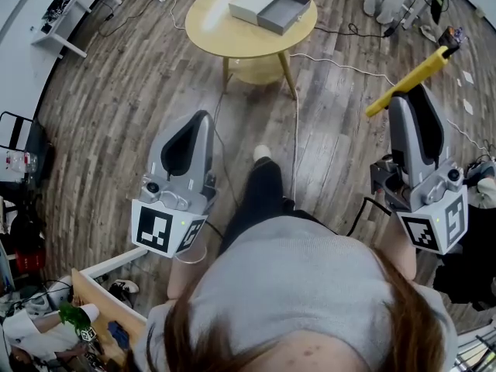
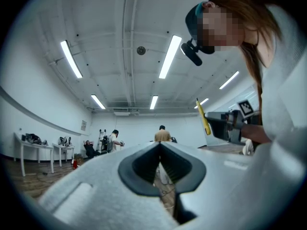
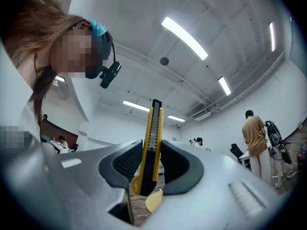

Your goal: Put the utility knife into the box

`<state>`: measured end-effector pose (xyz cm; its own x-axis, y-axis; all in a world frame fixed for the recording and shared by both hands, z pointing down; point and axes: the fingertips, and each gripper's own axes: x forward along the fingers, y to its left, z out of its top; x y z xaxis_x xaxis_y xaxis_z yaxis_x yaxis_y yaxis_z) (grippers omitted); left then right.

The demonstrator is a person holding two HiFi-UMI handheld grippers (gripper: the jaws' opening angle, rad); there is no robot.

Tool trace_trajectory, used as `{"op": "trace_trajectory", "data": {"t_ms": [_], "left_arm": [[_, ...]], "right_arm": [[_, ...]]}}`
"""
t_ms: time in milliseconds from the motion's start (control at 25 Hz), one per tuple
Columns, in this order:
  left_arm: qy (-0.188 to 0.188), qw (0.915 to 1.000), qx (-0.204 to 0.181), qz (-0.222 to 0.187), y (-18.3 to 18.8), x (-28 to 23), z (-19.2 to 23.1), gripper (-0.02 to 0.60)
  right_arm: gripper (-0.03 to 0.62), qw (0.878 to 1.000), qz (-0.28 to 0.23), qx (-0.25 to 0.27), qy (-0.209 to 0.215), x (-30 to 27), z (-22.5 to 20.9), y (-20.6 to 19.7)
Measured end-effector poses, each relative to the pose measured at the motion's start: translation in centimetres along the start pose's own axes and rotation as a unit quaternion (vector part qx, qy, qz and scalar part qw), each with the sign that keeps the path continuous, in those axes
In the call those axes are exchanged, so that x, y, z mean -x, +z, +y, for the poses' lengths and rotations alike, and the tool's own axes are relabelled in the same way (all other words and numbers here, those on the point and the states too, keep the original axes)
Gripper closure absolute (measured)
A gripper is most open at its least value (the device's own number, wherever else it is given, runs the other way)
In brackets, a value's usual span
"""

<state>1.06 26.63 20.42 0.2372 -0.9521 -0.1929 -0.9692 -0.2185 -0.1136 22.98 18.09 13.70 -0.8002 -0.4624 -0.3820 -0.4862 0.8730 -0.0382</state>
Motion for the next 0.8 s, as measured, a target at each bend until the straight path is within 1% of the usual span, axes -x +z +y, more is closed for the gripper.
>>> {"op": "trace_trajectory", "data": {"t_ms": [200,400,800], "left_arm": [[-0.002,1.0000,-0.001,-0.001,-0.9,-1.7,1.0,0.578],[-0.007,0.9999,-0.004,-0.011,-1.2,-4.5,3.2,0.578],[-0.025,0.9996,-0.002,-0.013,-3.1,-12.0,10.6,0.578]], "right_arm": [[0.473,1.000,0.002,-0.004,-0.001,-1.5,-1.4,-1.1],[0.473,1.000,0.001,0.001,0.001,-4.2,-2.8,-2.0],[0.473,1.000,-0.002,0.004,-0.010,-12.6,-7.2,-5.0]]}}
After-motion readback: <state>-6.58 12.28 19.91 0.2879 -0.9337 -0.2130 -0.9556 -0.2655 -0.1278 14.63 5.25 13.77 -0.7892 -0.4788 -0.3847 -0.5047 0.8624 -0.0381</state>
